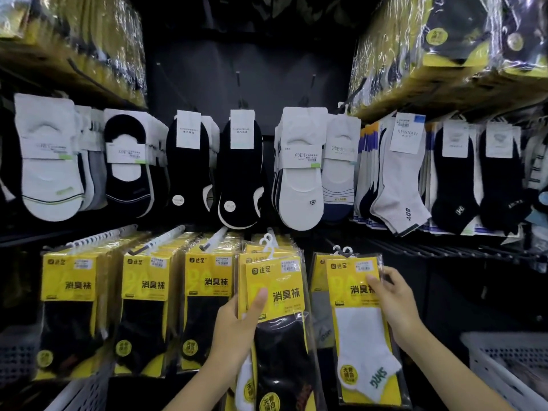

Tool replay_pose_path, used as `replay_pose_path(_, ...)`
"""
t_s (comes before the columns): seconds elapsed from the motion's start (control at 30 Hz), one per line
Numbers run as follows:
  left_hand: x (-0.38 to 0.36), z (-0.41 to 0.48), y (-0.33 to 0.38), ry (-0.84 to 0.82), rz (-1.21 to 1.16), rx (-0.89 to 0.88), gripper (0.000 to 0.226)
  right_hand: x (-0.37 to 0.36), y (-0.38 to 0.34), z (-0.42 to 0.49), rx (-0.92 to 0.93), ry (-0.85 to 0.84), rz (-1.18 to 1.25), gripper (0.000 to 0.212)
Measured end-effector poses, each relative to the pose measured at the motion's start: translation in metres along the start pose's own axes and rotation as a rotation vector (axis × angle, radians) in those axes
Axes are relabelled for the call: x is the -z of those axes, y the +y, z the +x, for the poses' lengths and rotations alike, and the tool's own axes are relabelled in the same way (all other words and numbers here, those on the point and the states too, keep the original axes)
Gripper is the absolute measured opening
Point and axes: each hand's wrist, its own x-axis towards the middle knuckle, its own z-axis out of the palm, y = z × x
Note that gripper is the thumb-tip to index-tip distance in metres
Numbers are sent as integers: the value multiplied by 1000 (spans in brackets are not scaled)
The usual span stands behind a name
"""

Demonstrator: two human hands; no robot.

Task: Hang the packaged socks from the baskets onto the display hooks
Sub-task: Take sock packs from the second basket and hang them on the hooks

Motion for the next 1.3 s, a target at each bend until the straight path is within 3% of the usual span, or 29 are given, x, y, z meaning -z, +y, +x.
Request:
replay_pose_path(0.17, -1, 0, -3, -26, -23, -5, 24, -13, 15, 20, -73, 20, -25, 5)
replay_pose_path(0.37, -2, -5, -6, -56, -45, 26, 27, -20, 41, 28, -204, 289, -83, 27)
replay_pose_path(0.5, 2, -11, -11, -78, -53, 50, 31, -17, 48, 10, -261, 457, -148, 28)
replay_pose_path(0.57, 2, -13, -14, -79, -58, 63, 30, -21, 45, -8, -232, 333, -78, 23)
replay_pose_path(0.7, -4, -18, -16, -92, -106, 85, 28, -38, 18, -55, -160, -75, -17, 18)
replay_pose_path(0.83, -11, -24, -16, -97, -145, 68, 34, -54, -4, -86, -109, -253, 54, 19)
replay_pose_path(1.1, -10, -26, -15, -62, -113, 72, 39, -49, 0, -85, -222, -159, 118, 22)
replay_pose_path(1.3, 1, -19, -22, 3, -86, 74, 37, -10, 15, -62, -248, 58, 82, 12)
